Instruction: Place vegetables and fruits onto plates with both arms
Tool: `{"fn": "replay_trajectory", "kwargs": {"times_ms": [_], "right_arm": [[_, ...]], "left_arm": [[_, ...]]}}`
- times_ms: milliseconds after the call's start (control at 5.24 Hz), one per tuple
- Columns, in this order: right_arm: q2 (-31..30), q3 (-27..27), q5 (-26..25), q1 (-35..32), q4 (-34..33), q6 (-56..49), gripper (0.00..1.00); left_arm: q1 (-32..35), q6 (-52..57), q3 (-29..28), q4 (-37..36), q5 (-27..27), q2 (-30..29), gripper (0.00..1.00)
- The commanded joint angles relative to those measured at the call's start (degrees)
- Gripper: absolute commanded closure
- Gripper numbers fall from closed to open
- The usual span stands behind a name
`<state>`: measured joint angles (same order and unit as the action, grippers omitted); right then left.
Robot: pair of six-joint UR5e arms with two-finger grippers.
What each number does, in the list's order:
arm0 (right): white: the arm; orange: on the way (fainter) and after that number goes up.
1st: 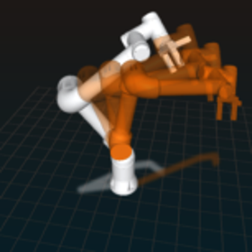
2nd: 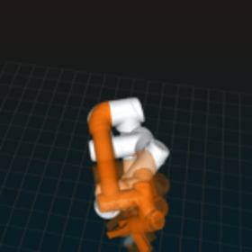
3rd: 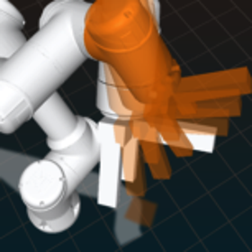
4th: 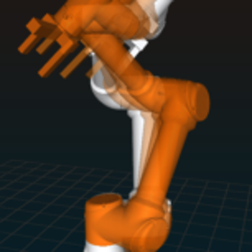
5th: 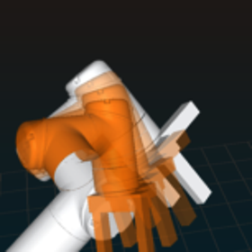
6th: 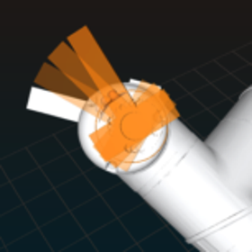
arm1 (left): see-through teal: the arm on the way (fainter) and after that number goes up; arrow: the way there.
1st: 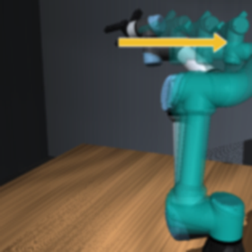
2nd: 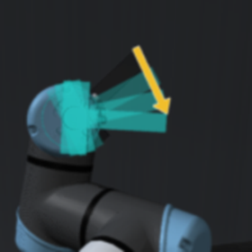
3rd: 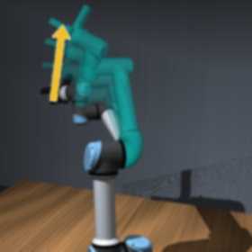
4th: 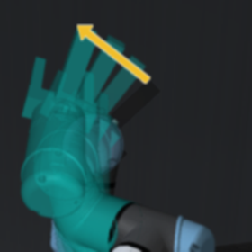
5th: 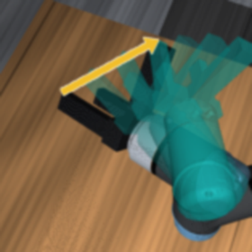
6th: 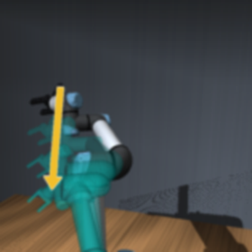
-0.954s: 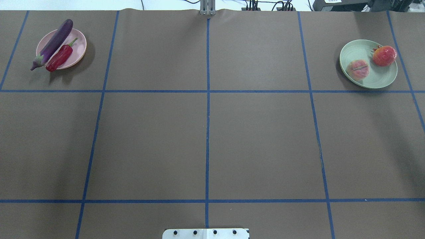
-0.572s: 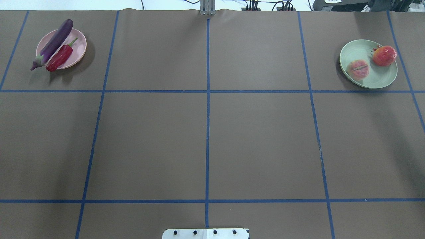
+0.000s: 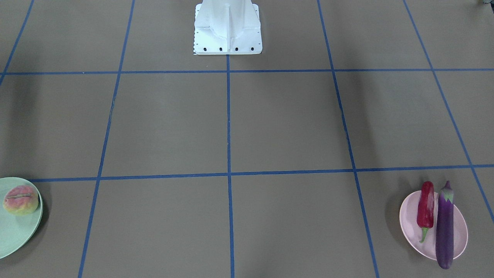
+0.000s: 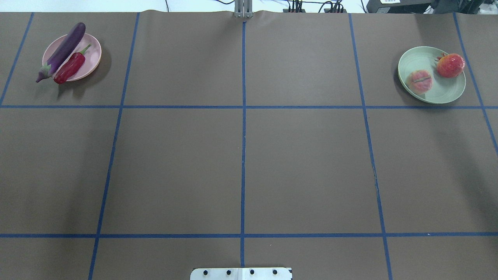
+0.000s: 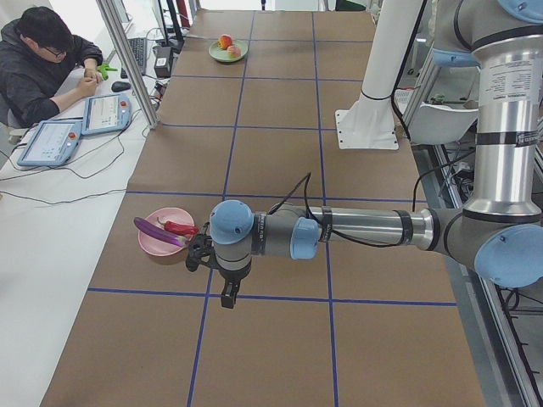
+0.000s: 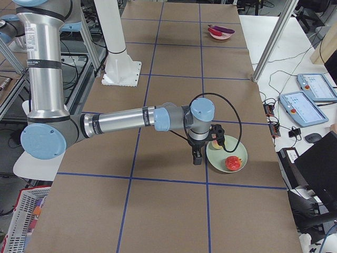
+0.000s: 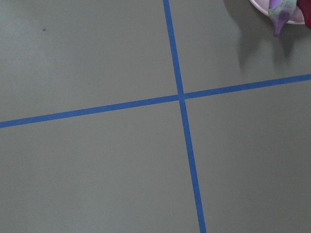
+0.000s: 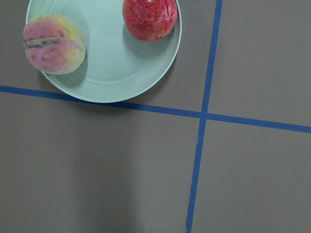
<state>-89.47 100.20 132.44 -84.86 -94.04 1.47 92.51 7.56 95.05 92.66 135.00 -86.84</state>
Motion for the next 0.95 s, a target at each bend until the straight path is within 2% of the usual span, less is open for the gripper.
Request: {"fn": "replay_trajectory", "kwargs": {"times_ms": [0, 763], "right_arm": [[0.0, 0.0, 0.0, 0.0, 0.0, 0.0, 0.00], [-0.1, -0.1, -0.2, 0.9, 0.0, 0.1, 0.00]], "left_arm": [[0.0, 0.1, 0.1, 0.1, 0.1, 0.0, 0.00], [-0.3, 0.2, 0.0, 1.3, 0.4, 0.0, 0.00]]}}
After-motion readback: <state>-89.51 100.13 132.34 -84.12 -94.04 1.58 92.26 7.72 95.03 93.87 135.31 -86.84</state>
